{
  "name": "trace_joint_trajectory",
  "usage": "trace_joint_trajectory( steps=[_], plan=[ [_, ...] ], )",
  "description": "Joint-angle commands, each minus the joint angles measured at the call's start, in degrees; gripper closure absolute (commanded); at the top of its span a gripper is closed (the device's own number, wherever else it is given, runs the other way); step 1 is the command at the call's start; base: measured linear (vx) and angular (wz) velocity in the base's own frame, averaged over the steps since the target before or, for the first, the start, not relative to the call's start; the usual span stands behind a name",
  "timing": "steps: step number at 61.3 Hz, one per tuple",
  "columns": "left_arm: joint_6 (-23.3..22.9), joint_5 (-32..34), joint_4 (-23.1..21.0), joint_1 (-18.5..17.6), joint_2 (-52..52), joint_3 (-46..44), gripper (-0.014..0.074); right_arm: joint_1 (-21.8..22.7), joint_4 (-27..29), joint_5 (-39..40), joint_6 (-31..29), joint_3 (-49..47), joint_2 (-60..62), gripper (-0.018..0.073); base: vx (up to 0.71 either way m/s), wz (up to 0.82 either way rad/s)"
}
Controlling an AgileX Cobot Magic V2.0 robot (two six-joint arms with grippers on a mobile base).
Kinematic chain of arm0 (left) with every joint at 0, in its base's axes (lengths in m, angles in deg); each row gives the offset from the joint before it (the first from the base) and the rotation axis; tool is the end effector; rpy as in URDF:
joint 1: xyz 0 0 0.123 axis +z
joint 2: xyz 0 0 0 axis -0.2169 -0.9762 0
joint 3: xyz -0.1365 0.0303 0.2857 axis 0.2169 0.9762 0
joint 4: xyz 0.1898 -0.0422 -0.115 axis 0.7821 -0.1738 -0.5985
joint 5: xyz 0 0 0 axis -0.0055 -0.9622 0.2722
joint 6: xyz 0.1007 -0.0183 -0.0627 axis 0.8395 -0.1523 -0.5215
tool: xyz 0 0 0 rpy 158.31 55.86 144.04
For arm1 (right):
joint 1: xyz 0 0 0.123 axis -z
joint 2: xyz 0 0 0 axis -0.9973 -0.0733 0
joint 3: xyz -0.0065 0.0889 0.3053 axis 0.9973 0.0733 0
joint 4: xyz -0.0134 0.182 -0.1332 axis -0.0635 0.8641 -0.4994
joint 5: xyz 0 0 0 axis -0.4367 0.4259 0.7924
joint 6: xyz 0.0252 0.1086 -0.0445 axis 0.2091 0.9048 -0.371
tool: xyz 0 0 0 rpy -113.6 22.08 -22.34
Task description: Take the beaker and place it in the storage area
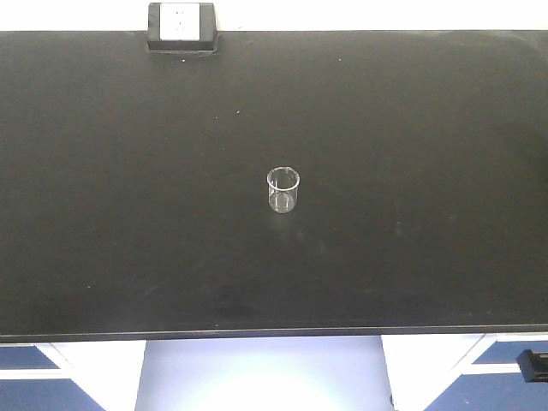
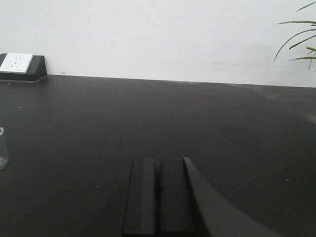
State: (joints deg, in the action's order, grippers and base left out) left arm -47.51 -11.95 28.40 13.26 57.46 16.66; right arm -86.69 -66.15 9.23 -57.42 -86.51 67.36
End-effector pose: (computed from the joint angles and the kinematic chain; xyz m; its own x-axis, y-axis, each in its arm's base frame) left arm 0.0262 0.0023 0.1941 -0.0348 -0.1110 -0.9932 -0.0330 0.9934 -0.1098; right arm 0.0261 0.0004 0.1881 -0.0766 -0.0381 -0.9963 -0.0184 0.9992 -0.0368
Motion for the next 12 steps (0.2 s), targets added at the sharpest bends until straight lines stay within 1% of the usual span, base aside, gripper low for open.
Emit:
trace_joint_trajectory(
  steps=[1, 12],
  plan=[
    [-0.34, 4.84, -0.32, -0.36, 1.09, 1.25, 0.0605, 0.26, 0.00, 4.58, -0.23, 0.48, 0.72, 0.0567, 0.00, 0.00],
    [-0.34, 4.84, -0.32, -0.36, 1.09, 1.25, 0.0605, 0.26, 0.00, 4.58, -0.23, 0.48, 0.72, 0.0567, 0.00, 0.00]
  ],
)
